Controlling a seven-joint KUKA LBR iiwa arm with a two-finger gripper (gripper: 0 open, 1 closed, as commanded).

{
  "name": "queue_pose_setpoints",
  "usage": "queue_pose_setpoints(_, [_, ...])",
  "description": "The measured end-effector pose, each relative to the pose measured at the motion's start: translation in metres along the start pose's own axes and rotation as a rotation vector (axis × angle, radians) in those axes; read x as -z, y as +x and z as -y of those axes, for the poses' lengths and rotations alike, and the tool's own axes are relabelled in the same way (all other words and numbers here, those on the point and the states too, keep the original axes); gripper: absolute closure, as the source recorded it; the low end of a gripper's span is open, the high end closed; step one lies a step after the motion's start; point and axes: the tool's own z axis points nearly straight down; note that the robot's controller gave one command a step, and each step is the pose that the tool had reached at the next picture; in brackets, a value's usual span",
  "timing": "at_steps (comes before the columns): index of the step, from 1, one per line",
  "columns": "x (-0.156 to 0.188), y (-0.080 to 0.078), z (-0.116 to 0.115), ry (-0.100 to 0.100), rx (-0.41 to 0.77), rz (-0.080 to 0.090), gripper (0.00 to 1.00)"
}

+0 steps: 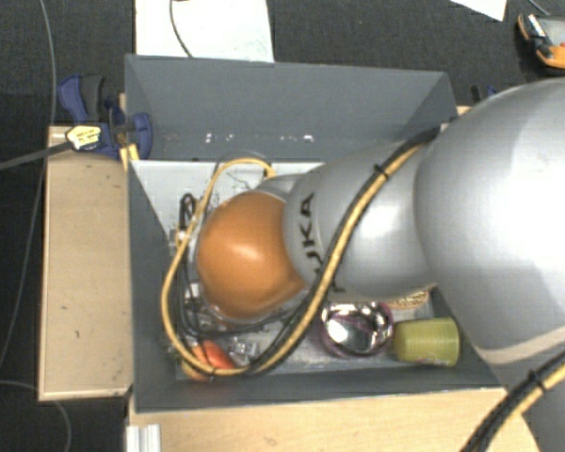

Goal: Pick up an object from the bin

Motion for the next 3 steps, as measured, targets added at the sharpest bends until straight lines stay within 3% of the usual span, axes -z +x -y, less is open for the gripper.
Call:
queue_pose_setpoints(1, [0.001, 0.009, -0.001, -0.001, 0.338, 0.008, 1.00])
queue_pose_setpoints(2, [0.001, 0.009, -0.001, -0.002, 0.337, 0.007, 1.00])
queue_pose_setpoints(3, [0.063, 0.008, 0.000, 0.001, 0.329, 0.011, 1.00])
